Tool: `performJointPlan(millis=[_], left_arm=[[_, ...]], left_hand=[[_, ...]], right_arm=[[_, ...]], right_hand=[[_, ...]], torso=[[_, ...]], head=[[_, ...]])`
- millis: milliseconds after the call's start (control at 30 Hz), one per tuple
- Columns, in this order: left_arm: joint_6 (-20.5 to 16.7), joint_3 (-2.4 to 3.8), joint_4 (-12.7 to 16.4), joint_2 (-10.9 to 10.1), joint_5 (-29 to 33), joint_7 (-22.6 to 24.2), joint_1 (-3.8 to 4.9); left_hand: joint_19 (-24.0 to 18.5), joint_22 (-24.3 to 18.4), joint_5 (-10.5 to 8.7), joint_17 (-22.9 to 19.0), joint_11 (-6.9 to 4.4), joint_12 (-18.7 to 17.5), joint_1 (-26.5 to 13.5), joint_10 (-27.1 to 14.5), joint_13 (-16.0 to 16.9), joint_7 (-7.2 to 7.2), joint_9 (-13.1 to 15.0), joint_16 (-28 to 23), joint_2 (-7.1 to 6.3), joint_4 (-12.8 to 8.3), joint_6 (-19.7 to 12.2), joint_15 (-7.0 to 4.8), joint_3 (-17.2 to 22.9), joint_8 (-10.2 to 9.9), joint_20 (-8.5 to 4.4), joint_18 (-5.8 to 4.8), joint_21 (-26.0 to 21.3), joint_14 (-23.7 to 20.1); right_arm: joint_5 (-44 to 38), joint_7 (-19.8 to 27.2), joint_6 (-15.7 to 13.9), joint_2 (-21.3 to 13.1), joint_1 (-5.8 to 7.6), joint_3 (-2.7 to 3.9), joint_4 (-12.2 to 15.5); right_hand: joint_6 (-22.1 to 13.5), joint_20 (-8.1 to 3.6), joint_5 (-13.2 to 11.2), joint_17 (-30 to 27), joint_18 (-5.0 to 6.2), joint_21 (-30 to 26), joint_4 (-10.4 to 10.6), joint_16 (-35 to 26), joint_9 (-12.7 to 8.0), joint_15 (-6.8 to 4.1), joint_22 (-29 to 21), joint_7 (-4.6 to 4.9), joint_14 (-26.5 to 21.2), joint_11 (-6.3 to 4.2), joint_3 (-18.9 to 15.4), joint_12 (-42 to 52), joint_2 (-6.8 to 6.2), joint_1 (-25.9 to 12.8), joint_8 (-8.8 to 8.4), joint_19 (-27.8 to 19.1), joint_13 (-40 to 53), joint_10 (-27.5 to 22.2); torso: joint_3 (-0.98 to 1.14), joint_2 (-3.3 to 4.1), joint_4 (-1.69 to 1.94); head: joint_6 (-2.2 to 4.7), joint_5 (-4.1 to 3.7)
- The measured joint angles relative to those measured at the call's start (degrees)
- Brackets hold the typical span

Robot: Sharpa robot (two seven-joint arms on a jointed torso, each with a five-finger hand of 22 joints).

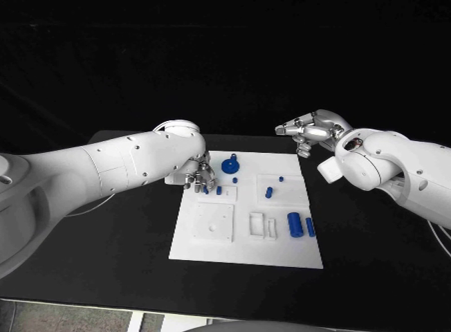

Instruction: Assemble the parts on the task board

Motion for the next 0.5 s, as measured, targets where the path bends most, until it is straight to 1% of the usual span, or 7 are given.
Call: performJointPlan(millis=[67, 133, 200, 267, 333, 400, 500], left_arm=[[-0.3, 0.02, 0.2, 0.0, 0.1, 0.0, -0.02], [-0.6, 0.04, 0.3, 0.0, 0.2, 0.0, -0.04], [-0.8, 0.05, 0.4, 0.0, 0.3, 0.0, -0.05], [-1.0, 0.08, 0.5, 0.0, 0.5, 0.2, -0.09], [-1.1, 0.09, 0.7, 0.1, 0.8, 0.4, -0.15], [-1.1, 0.09, 0.8, 0.1, 1.0, 0.5, -0.17], [-1.1, 0.09, 0.9, 0.0, 1.2, 0.7, -0.17]], left_hand=[[0.2, 0.0, -0.11, 0.0, 0.01, 0.0, 0.2, 0.0, 0.2, 0.08, -0.6, -0.2, -0.19, 0.1, 0.1, 0.00, 0.3, 0.2, -0.21, 0.00, -0.4, 0.0], [0.4, 0.0, -0.45, 0.0, 0.13, 0.0, 0.4, 0.1, 0.3, 0.05, -1.0, -0.2, -0.41, 0.3, 0.4, 0.00, 0.5, 0.3, -0.01, 0.00, -0.7, 0.0], [0.6, 0.0, -0.88, 0.0, 0.23, 0.0, 0.6, 0.2, 0.5, -0.04, -1.4, -0.2, -0.61, 0.6, 0.5, -0.09, 0.8, 0.4, -0.18, 0.00, -1.3, 0.1], [0.9, 0.0, -0.90, 0.0, 0.23, 0.0, 0.7, 0.2, 0.5, -0.05, -2.1, -0.2, -0.70, 0.7, 0.5, -0.10, 0.9, 0.3, -0.10, 0.00, -1.3, 0.1], [0.9, 0.0, -1.08, 0.0, 0.24, 0.0, 1.1, 0.2, 0.6, -0.06, -2.2, -0.2, -1.06, 0.7, 0.5, -0.05, 0.9, 0.3, -0.10, 0.00, -1.7, 0.2], [0.9, 0.0, -1.33, 0.1, 0.24, 0.0, 1.3, 0.2, 0.6, 0.20, -3.9, -0.2, -1.35, 0.9, 0.8, -0.05, 1.1, 0.3, -0.10, 0.00, -1.7, 0.3], [0.9, 0.0, -1.34, 0.2, 0.24, 0.0, 1.4, 0.2, 0.7, 0.46, -5.9, -0.2, -1.43, 0.9, 1.1, -0.05, 1.1, 0.3, -0.10, 0.00, -1.7, 0.3]], right_arm=[[0.0, 0.0, 0.0, 0.0, -0.01, 0.00, 0.0], [0.0, 0.0, 0.1, 0.0, -0.01, 0.00, 0.0], [0.0, 0.0, 0.1, 0.0, -0.03, 0.00, 0.0], [0.0, 0.0, 0.1, 0.0, -0.03, 0.00, 0.0], [0.0, 0.0, 0.2, 0.0, -0.04, 0.00, -0.1], [0.0, 0.0, 0.2, 0.0, -0.06, 0.00, -0.1], [0.0, -0.1, 0.2, 0.0, -0.09, 0.00, -0.1]], right_hand=[[0.0, 0.00, 0.0, 0.0, 0.00, 0.0, 0.0, 0.0, 0.0, 0.00, 0.0, 0.00, 0.0, 0.00, 0.0, 0.0, 0.00, 0.0, 0.00, 0.0, 0.0, 0.0], [0.0, 0.00, 0.0, 0.0, 0.00, 0.0, 0.0, 0.0, 0.0, 0.00, 0.0, 0.00, 0.0, 0.00, 0.0, 0.0, 0.00, 0.0, 0.00, 0.0, 0.0, 0.0], [0.0, 0.00, 0.0, 0.0, 0.00, 0.0, 0.0, 0.0, 0.0, 0.00, 0.0, 0.00, 0.0, 0.00, 0.0, 0.0, 0.00, 0.0, 0.00, 0.0, 0.0, 0.0], [0.0, 0.00, 0.0, 0.0, 0.00, 0.0, 0.0, 0.0, 0.0, 0.00, 0.0, 0.00, 0.0, 0.00, 0.0, 0.0, 0.00, 0.0, 0.00, 0.0, 0.0, 0.0], [0.0, 0.00, 0.0, 0.0, 0.00, 0.0, 0.0, 0.0, 0.0, 0.00, 0.0, 0.00, 0.0, 0.00, 0.0, 0.0, 0.00, 0.0, 0.00, 0.0, 0.0, 0.0], [0.0, 0.00, 0.0, 0.0, 0.00, 0.0, 0.0, 0.0, 0.0, 0.00, 0.0, 0.00, 0.0, 0.00, 0.0, 0.0, 0.00, 0.0, 0.00, 0.0, 0.0, 0.0], [0.0, 0.00, 0.0, 0.0, 0.00, 0.0, 0.2, 0.0, 0.0, 0.00, 0.0, 0.00, 0.0, 0.00, 0.2, 0.0, 0.00, 0.0, 0.00, 0.0, 0.0, 0.0]], torso=[[0.01, 0.01, 0.00], [0.01, 0.01, 0.00], [0.01, 0.02, 0.00], [0.01, 0.03, -0.01], [0.01, 0.03, -0.01], [0.01, 0.04, -0.01], [0.01, 0.04, -0.01]], head=[[0.03, -0.02], [0.06, -0.03], [0.06, -0.03], [0.02, -0.04], [-0.01, -0.04], [-0.03, -0.04], [-0.07, -0.04]])
